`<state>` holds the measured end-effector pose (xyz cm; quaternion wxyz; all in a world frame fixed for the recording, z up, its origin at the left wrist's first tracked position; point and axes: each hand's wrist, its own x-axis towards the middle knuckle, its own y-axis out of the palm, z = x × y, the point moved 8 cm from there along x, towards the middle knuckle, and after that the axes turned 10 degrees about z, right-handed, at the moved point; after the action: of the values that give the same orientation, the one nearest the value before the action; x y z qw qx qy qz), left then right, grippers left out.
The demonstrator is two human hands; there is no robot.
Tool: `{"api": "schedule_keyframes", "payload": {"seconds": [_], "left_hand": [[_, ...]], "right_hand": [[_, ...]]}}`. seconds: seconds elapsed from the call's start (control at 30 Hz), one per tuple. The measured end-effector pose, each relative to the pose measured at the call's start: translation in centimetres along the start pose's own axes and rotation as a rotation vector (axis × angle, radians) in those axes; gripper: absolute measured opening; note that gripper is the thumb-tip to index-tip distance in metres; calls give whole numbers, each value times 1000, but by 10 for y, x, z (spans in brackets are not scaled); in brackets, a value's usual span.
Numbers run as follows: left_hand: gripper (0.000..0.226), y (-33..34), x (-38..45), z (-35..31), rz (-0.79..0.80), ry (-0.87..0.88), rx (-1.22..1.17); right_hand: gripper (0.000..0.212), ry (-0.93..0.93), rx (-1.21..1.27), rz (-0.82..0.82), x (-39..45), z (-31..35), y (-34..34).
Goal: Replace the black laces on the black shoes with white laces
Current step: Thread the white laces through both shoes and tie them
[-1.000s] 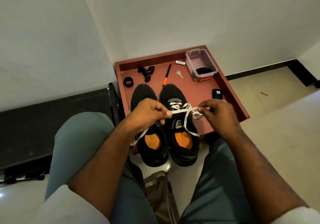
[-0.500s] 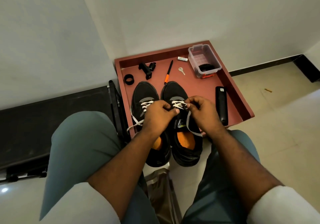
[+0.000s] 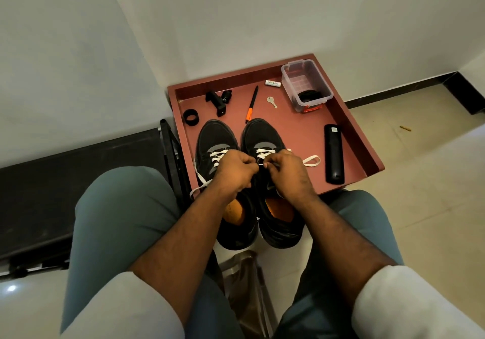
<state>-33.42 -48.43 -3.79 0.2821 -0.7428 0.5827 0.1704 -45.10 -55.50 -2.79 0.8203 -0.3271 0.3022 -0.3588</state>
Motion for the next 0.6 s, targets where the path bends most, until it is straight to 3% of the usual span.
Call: {"api": "schedule_keyframes", "payload": {"seconds": [0.17, 0.3, 0.47, 0.6], "left_hand": [[13, 2, 0, -1, 33, -2, -68], [17, 3, -5, -1, 31, -9, -123], [12, 0, -7, -6, -125, 58, -22], [19, -3, -10, -5, -227, 53, -47]], "right_hand": [[14, 44, 222, -46, -3, -3, 3], [21, 80, 325, 9, -1, -5, 11], [12, 75, 390, 41, 3, -14, 13], [21, 58, 311, 53, 1, -16, 16]]}}
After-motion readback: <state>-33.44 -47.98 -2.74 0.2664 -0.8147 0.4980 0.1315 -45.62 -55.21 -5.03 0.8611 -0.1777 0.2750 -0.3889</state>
